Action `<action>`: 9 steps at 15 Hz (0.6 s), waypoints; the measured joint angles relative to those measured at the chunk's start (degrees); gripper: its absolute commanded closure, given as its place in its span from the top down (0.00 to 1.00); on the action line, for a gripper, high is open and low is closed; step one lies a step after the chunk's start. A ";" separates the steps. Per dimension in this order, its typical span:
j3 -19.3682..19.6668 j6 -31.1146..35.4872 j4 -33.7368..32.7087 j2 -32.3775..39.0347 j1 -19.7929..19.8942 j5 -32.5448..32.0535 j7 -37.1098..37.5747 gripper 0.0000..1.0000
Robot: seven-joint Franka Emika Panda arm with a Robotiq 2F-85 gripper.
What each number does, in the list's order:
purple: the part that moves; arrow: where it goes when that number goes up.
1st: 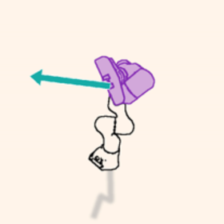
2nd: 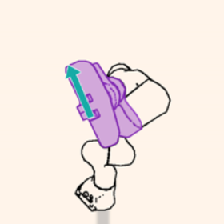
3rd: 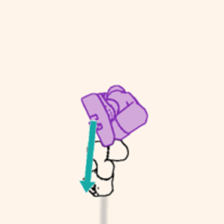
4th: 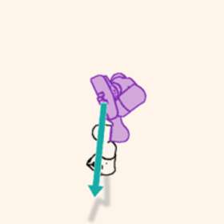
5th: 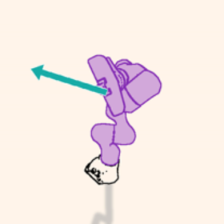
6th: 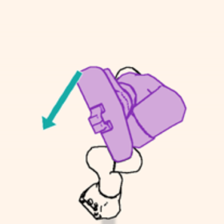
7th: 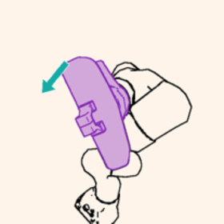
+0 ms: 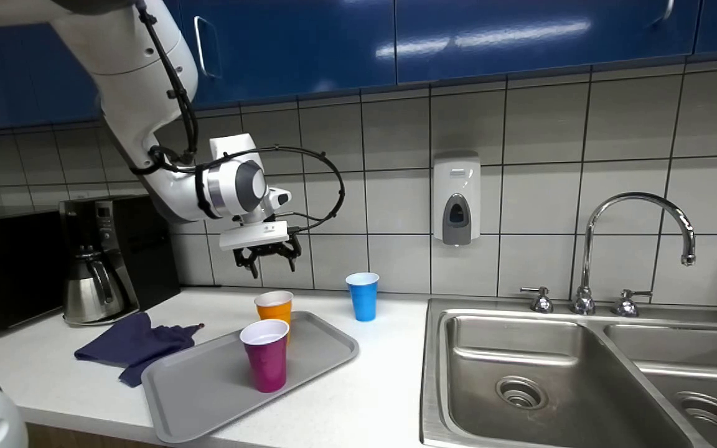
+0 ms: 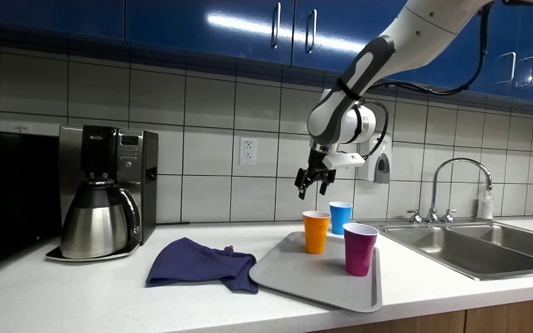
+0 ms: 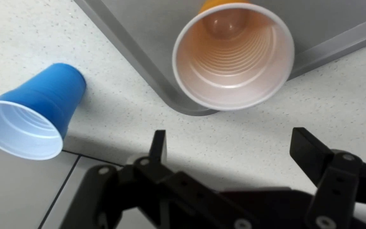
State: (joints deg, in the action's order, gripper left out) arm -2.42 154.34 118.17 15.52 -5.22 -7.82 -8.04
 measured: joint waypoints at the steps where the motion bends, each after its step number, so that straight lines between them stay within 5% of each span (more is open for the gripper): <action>1: 0.44 -0.05 -0.76 0.31 0.31 0.00 0.18 1.00; 9: 3.51 -0.37 -8.76 6.07 1.18 -0.03 3.56 1.00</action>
State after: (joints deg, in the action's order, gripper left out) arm 1.09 153.97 109.41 21.59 -4.04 -7.85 -4.48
